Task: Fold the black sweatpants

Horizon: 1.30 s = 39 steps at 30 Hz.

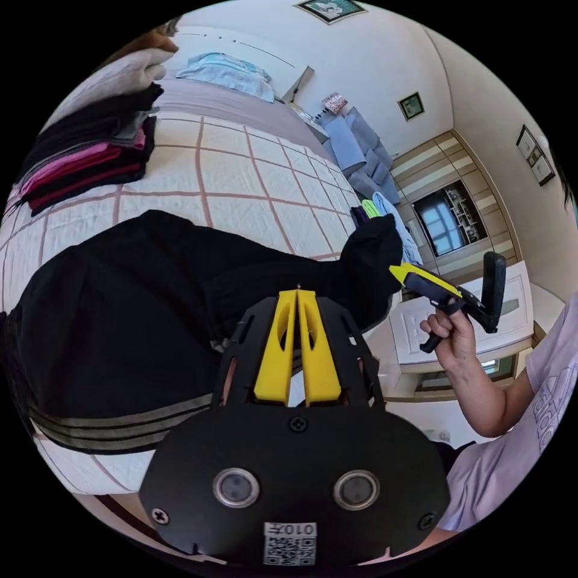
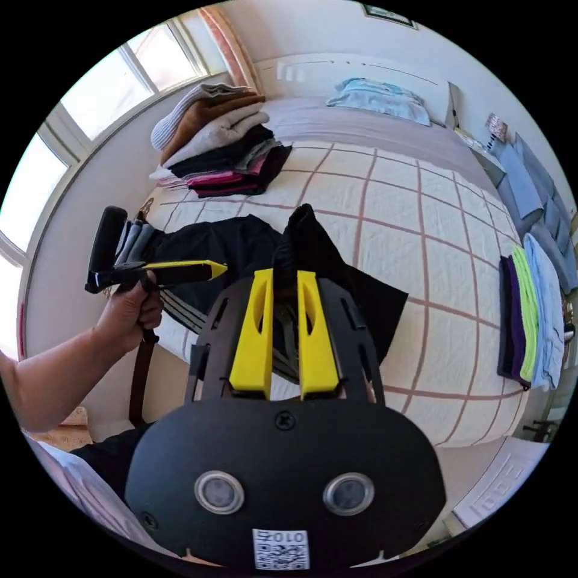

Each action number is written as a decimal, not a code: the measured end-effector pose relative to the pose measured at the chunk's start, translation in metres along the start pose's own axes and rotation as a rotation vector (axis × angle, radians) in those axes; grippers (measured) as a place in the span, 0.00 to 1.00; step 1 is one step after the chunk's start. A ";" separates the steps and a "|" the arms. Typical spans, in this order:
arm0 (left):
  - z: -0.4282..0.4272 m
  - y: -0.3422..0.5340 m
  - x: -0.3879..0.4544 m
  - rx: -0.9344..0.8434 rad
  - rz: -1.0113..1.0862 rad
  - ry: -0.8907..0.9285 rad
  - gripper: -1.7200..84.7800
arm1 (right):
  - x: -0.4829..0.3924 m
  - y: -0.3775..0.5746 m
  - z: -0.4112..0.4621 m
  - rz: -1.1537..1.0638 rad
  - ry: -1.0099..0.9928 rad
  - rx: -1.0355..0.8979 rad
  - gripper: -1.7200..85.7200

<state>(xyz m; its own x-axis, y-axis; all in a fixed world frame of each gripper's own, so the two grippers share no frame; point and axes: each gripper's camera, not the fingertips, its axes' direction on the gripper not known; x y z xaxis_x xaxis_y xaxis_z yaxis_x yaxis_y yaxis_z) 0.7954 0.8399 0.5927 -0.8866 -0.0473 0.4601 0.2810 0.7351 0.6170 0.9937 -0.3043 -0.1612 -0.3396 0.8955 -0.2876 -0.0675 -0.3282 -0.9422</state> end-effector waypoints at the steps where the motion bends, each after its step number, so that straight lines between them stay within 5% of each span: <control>1: -0.009 0.007 -0.014 0.009 -0.031 -0.033 0.02 | -0.033 -0.016 0.034 -0.092 -0.043 -0.023 0.11; 4: -0.028 0.024 -0.045 0.004 -0.105 -0.152 0.02 | -0.068 -0.034 0.114 -0.179 -0.156 -0.285 0.12; 7: -0.036 0.037 -0.065 -0.001 -0.111 -0.144 0.02 | -0.047 -0.020 0.093 -0.156 -0.249 -0.171 0.11; 15: 0.024 0.039 -0.064 -0.145 -0.105 -0.064 0.05 | 0.102 0.048 0.083 0.169 0.045 -0.308 0.17; 20: 0.062 0.037 -0.058 -0.235 -0.130 -0.111 0.05 | 0.171 0.062 0.116 0.388 -0.223 -0.243 0.17; 31: 0.060 0.054 -0.044 -0.245 -0.117 -0.350 0.03 | 0.185 0.076 0.124 0.467 -0.269 -0.155 0.16; 39: 0.049 0.081 -0.070 -0.189 -0.268 -0.294 0.02 | 0.175 0.081 0.150 0.450 -0.305 -0.189 0.17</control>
<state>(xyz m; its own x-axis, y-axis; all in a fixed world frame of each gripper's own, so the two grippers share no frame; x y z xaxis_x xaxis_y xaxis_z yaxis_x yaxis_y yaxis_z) 0.8618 0.9364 0.5794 -0.9965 -0.0046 0.0834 0.0649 0.5853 0.8082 0.7884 -0.2195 -0.2619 -0.5528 0.5438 -0.6314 0.3059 -0.5724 -0.7608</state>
